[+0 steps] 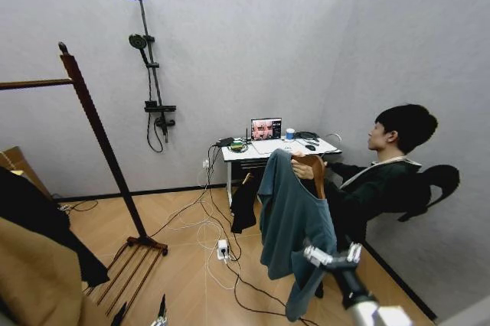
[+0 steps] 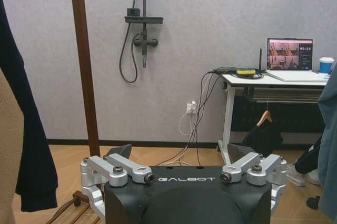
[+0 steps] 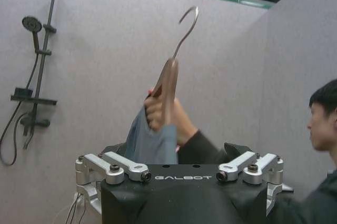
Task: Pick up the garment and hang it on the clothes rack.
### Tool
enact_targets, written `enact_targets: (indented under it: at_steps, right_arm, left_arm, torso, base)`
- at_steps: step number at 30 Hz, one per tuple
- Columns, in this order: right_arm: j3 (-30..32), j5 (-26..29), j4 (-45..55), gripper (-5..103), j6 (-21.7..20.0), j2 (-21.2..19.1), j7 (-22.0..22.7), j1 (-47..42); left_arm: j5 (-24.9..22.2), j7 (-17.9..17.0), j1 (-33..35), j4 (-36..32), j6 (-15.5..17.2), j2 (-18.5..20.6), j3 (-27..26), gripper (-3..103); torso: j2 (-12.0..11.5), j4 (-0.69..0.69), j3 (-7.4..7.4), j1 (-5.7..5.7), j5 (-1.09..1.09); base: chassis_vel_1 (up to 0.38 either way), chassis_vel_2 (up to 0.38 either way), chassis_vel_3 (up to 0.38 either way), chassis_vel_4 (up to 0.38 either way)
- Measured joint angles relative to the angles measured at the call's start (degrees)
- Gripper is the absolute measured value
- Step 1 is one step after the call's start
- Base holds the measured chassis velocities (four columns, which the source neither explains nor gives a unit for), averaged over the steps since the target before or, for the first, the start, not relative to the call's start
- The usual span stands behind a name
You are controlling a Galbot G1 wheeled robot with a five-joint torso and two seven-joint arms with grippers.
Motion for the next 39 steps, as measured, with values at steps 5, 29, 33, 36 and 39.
enact_targets:
  at_steps: [5,29,33,36,39]
  right_arm:
    - [7.4,7.1,2.3,100,-5.3,-3.7,-0.9,5.9]
    - [9.4,26.6,-2.6,100,-11.7,-14.4,-4.5,21.8]
    - [8.7,23.8,-3.5,100,-11.2,-13.3,-4.5,21.4]
    - [8.0,23.1,-6.2,100,-10.5,-13.3,-4.9,22.9]
    - [6.5,22.7,-8.4,100,-10.0,-13.6,-5.0,25.2]
  left_arm:
    - [0.0,0.0,0.0,0.0,0.0,0.0,0.0,100]
    - [0.0,0.0,0.0,0.0,0.0,0.0,0.0,100]
    - [0.0,0.0,0.0,0.0,0.0,0.0,0.0,100]
    - [0.0,0.0,0.0,0.0,0.0,0.0,0.0,100]
    - [0.0,0.0,0.0,0.0,0.0,0.0,0.0,100]
  torso:
    - [0.0,0.0,0.0,0.0,-0.01]
    - [0.0,0.01,0.0,0.01,-0.01]
    - [0.0,-0.03,0.0,0.01,0.01]
    - [0.0,-0.02,0.0,0.0,0.0]
    - [0.0,-0.01,0.0,0.0,-0.01]
  base:
    - [0.0,0.0,0.0,0.0]
    - [0.0,0.0,0.0,0.0]
    - [0.0,0.0,0.0,0.0]
    - [0.0,0.0,0.0,0.0]
    - [0.0,0.0,0.0,0.0]
